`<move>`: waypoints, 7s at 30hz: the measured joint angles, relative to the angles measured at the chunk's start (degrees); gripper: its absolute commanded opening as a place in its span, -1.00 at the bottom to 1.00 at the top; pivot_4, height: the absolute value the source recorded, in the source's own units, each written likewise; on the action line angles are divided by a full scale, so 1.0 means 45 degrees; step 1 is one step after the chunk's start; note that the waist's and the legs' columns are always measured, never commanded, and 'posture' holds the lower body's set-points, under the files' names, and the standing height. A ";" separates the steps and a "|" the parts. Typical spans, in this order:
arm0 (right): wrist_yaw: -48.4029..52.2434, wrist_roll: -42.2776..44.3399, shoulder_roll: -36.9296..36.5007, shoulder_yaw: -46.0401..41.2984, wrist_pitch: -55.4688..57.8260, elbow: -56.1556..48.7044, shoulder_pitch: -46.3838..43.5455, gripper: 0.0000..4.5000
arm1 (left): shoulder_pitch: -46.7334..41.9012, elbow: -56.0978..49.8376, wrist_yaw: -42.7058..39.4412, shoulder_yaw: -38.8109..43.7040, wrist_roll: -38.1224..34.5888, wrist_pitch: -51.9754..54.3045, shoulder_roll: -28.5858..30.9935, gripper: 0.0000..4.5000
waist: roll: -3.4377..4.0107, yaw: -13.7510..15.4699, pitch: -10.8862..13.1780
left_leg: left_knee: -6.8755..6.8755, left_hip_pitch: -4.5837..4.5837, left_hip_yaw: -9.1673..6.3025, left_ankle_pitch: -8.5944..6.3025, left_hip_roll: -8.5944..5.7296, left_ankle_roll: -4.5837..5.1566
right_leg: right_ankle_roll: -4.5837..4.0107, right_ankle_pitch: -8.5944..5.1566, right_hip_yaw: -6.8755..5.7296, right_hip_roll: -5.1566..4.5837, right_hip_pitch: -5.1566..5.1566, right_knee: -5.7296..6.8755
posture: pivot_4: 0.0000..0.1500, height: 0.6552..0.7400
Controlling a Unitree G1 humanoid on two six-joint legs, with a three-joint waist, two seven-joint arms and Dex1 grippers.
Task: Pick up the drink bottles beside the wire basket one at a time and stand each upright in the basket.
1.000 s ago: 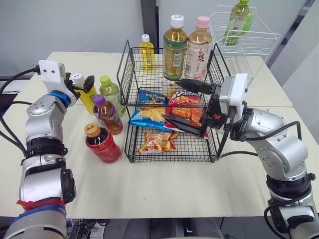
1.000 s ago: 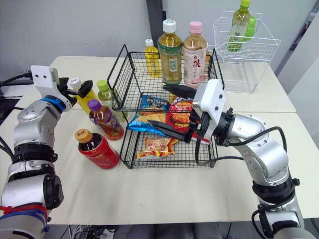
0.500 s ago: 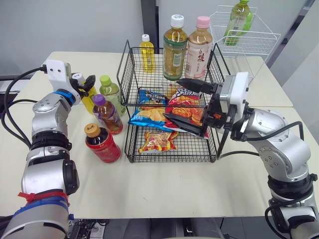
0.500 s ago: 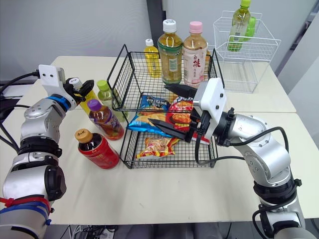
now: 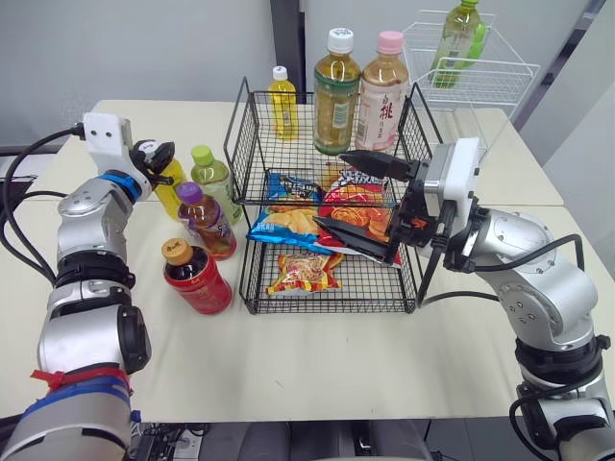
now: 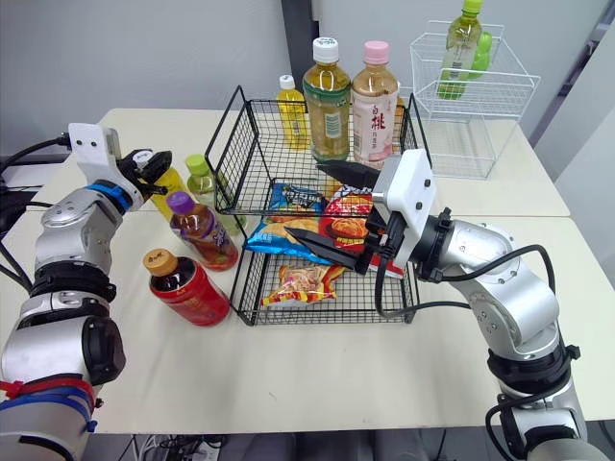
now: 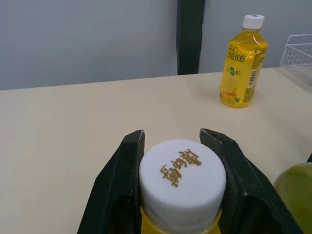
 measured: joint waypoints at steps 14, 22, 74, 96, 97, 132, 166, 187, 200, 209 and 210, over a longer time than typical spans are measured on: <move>-0.0189 -0.0738 0.0520 -0.0023 -0.1247 0.0627 -0.0181 1.00 | -0.2095 -0.3918 -0.3806 0.0550 -0.2365 0.4578 0.3079 -0.38 | -0.0008 0.0028 0.0005 | 0.0048 -0.0195 -0.0059 0.0002 -0.0008 -0.0003 | 0.0006 0.0007 -0.0051 0.0000 -0.0135 0.0009 | 1.00 1.00; -0.0600 -0.0886 0.0946 -0.0191 -0.1739 0.0912 -0.0220 1.00 | -0.6394 -0.3467 -0.5852 -0.0631 -0.2721 0.6580 0.3135 -0.38 | -0.0006 0.0016 0.0008 | 0.0049 -0.0194 -0.0065 0.0003 -0.0010 -0.0002 | 0.0011 0.0004 -0.0057 0.0002 -0.0135 0.0013 | 1.00 1.00; -0.2594 -0.2354 0.0668 -0.0179 -0.1015 -0.0777 0.0792 1.00 | -0.7679 0.1403 -0.5330 -0.2292 0.0314 0.2436 -0.2300 0.98 | 0.0013 -0.0084 0.0016 | 0.0055 -0.0188 -0.0036 0.0003 -0.0018 0.0002 | 0.0009 0.0006 -0.0018 0.0000 -0.0145 0.0029 | 1.00 1.00; 0.3081 0.0694 0.0130 -0.0119 -0.1061 0.2646 -0.1066 1.00 | 0.4805 -1.1667 -0.4739 0.4671 -0.3494 0.9680 0.3653 0.98 | 0.0023 -0.0304 0.0015 | 0.0056 -0.0157 -0.0037 0.0003 0.0006 0.0002 | 0.0005 0.0008 0.0000 0.0004 -0.0129 0.0037 | 1.00 1.00; 0.3758 0.0885 0.0068 0.0043 -0.1060 0.2939 -0.1311 1.00 | 0.6566 -1.2719 -0.4753 0.5806 -0.3706 1.0131 0.3501 0.98 | 0.0024 -0.0304 0.0013 | 0.0053 -0.0146 -0.0020 0.0003 0.0003 0.0002 | 0.0005 0.0008 0.0016 -0.0003 -0.0125 0.0033 | 1.00 1.00; 0.5927 0.0777 0.0378 0.0236 -0.1356 0.4664 -0.2500 1.00 | 1.4794 -2.2200 0.1283 0.5462 -0.7676 0.8927 -0.0865 0.98 | 0.0046 0.0058 -0.0008 | 0.0028 0.0062 0.0008 -0.0003 0.0010 -0.0005 | -0.0026 -0.0010 0.0035 0.0012 0.0056 0.0008 | 1.00 1.00; 0.4377 0.1084 -0.0334 -0.0075 -0.0655 0.3085 -0.1757 1.00 | 1.3648 -1.9363 0.0534 0.2191 -0.4959 0.5488 -0.1059 -0.39 | 0.0050 0.0063 -0.0006 | 0.0009 0.0060 0.0004 -0.0003 0.0014 -0.0004 | 0.0032 -0.0048 0.0030 0.0014 0.0050 -0.0005 | 1.00 1.00; 0.3788 0.0253 0.0635 -0.0107 -0.1853 0.3799 -0.1758 1.00 | 0.8608 -1.6471 0.0598 0.5932 -1.2676 1.0685 0.5186 -0.39 | 0.0054 0.0024 0.0038 | -0.0051 0.0031 -0.0020 -0.0003 0.0010 -0.0004 | 0.0040 -0.0054 0.0005 0.0015 0.0026 -0.0048 | 1.00 1.00; 0.1658 -0.0735 0.0737 -0.0690 -0.2337 0.3190 -0.0956 1.00 | -0.0852 -1.1563 -0.0948 0.1098 -1.2433 1.1109 0.6025 -0.39 | 0.0041 0.0033 0.0039 | -0.0115 -0.0015 -0.0023 -0.0001 -0.0005 -0.0008 | 0.0035 -0.0056 -0.0009 0.0004 -0.0014 -0.0071 | 1.00 1.00; -0.0216 -0.1395 0.0311 -0.1562 -0.2405 0.1418 0.0793 1.00 | -0.4858 -0.9688 -0.3530 -0.2149 -0.9983 1.0815 0.2880 -0.39 | 0.0042 0.0136 0.0040 | -0.0093 -0.0091 -0.0057 0.0002 -0.0027 -0.0012 | 0.0022 -0.0049 -0.0003 0.0003 -0.0042 -0.0068 | 1.00 1.00; -0.0407 -0.1421 0.0223 -0.1631 -0.2334 0.1115 0.1046 1.00 | -0.5019 -0.9561 -0.3792 -0.2419 -0.9671 1.0616 0.2331 -0.39 | 0.0043 0.0107 0.0040 | -0.0089 -0.0101 -0.0052 0.0003 -0.0034 -0.0014 | 0.0020 -0.0046 0.0005 -0.0006 -0.0048 -0.0071 | 1.00 1.00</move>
